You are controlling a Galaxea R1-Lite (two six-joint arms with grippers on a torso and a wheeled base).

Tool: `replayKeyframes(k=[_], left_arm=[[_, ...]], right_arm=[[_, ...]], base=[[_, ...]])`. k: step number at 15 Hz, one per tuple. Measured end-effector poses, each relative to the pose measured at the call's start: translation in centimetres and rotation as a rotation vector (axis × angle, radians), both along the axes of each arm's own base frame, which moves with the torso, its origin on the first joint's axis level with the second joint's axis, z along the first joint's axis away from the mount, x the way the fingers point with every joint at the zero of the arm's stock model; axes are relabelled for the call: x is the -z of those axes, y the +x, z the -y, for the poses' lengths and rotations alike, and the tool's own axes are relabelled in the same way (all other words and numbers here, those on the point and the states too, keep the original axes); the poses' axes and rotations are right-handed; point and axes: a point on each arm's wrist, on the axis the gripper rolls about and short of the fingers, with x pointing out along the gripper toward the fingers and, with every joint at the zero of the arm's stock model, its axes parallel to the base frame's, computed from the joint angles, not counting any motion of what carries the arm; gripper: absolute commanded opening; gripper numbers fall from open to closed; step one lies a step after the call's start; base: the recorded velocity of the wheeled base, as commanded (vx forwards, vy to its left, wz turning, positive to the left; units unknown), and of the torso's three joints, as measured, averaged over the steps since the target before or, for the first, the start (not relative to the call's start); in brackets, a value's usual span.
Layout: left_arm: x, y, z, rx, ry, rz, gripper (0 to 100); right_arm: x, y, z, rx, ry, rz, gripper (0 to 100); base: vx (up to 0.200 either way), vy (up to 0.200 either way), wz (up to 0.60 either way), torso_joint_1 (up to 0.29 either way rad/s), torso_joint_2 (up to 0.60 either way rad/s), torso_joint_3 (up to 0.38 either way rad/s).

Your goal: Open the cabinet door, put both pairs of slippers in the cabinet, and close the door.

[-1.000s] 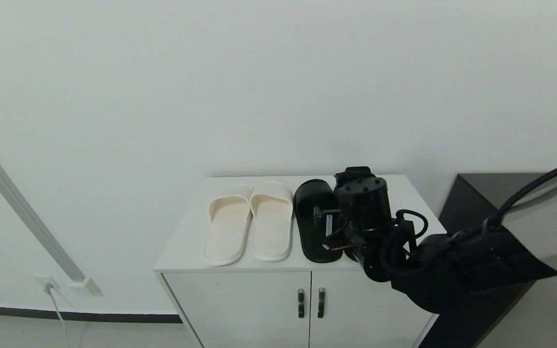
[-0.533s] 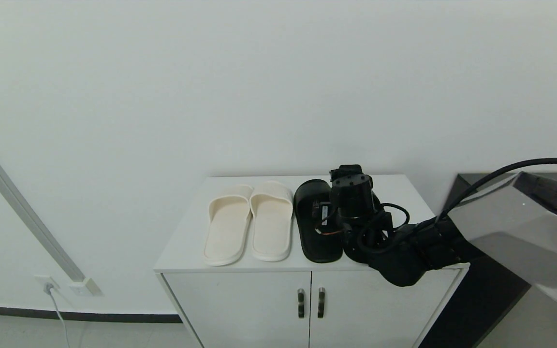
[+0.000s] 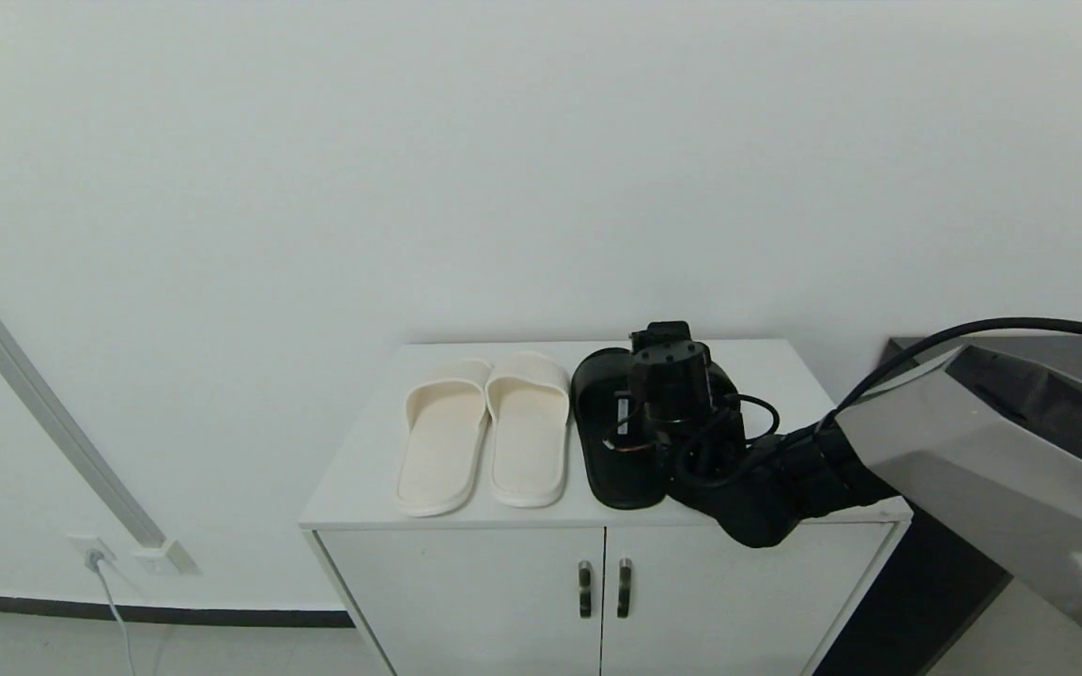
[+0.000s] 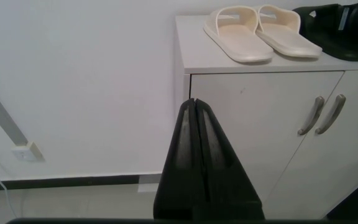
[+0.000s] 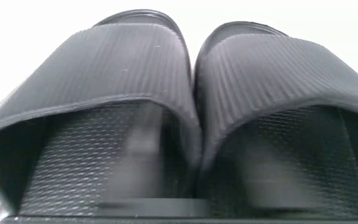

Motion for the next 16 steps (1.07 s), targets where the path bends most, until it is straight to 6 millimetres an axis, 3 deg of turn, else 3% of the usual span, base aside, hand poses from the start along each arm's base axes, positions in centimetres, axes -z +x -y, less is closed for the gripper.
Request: replayKeyframes(k=[5, 8, 12, 16], left_arm=[[0.0, 0.0, 0.0, 0.000, 0.003, 0.001, 0], [0.0, 0.0, 0.0, 0.000, 0.003, 0.000, 0], [0.0, 0.0, 0.0, -0.001, 0.003, 0.000, 0], [0.0, 0.0, 0.0, -0.001, 0.003, 0.000, 0]], right_arm=[[-0.4, -0.3, 0.0, 0.006, -0.012, 0.005, 0], [-2.3, -1.5, 0.3, -0.020, -0.023, 0.029, 0], [-5.1, -6.2, 1.8, -0.249, -0.037, 0.010, 0], [-6.2, -12.1, 5.4, -0.590, -0.028, -0.056, 0]], base=[[0.000, 0.000, 0.00, 0.000, 0.00, 0.000], [0.000, 0.000, 0.00, 0.000, 0.00, 0.000], [0.000, 0.000, 0.00, 0.000, 0.00, 0.000], [0.000, 0.000, 0.00, 0.000, 0.00, 0.000]])
